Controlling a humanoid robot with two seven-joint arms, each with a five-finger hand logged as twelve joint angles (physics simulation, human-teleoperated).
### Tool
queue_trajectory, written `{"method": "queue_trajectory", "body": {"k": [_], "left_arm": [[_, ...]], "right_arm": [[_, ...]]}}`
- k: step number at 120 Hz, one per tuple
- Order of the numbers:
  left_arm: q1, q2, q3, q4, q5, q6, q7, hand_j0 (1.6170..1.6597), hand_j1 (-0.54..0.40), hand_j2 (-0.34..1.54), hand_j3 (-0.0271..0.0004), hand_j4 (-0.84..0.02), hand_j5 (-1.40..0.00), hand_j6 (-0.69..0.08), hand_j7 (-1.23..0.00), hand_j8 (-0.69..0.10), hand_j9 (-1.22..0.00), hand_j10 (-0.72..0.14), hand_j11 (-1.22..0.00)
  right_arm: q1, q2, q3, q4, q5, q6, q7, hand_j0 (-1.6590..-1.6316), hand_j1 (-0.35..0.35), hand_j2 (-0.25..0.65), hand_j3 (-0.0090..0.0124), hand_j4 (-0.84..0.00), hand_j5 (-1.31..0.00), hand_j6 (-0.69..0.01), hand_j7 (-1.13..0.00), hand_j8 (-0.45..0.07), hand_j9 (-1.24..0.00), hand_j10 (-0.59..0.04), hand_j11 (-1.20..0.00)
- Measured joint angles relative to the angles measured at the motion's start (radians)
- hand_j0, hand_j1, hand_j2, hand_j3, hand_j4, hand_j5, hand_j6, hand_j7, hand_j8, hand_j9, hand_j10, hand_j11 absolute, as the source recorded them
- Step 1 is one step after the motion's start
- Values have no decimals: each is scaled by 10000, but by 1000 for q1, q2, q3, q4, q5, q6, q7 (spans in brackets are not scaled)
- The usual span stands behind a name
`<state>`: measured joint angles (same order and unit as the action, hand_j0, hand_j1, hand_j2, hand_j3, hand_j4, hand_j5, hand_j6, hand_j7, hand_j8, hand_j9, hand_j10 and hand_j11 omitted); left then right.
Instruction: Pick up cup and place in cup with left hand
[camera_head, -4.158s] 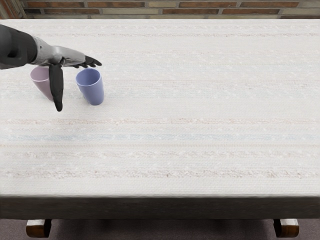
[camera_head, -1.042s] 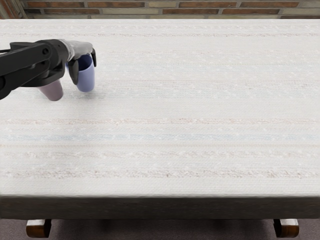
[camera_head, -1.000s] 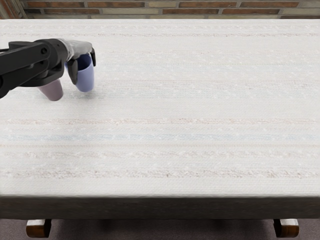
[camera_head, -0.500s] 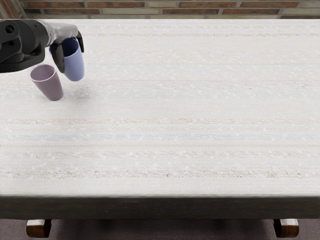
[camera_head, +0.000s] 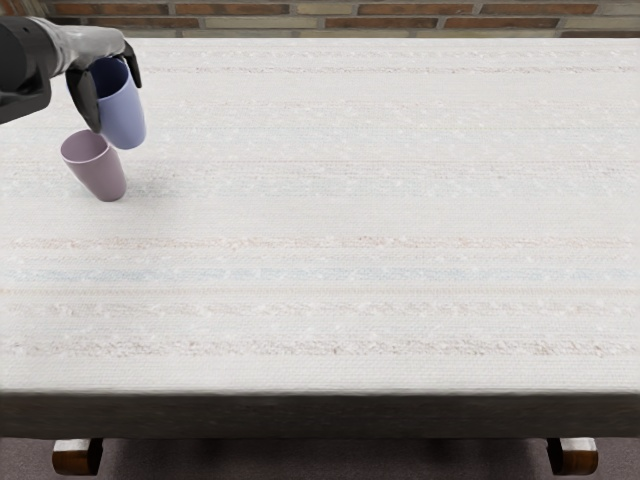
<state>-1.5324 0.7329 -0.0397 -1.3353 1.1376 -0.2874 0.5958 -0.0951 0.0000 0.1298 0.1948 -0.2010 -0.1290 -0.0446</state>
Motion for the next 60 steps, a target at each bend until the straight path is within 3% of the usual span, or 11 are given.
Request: {"method": "queue_trajectory", "body": {"k": [60], "left_arm": [[8,57,4,14,8,-17,0,16534,-940,743,0,-4814,-6525,-3004,-6580,-2869,-6407,-4440,-6586]], "right_arm": [[1,0,0,0,0,0,0,-16581,-3182,-51,0,-259,-335,-260,-334,-259,-335,-258,-335]]}}
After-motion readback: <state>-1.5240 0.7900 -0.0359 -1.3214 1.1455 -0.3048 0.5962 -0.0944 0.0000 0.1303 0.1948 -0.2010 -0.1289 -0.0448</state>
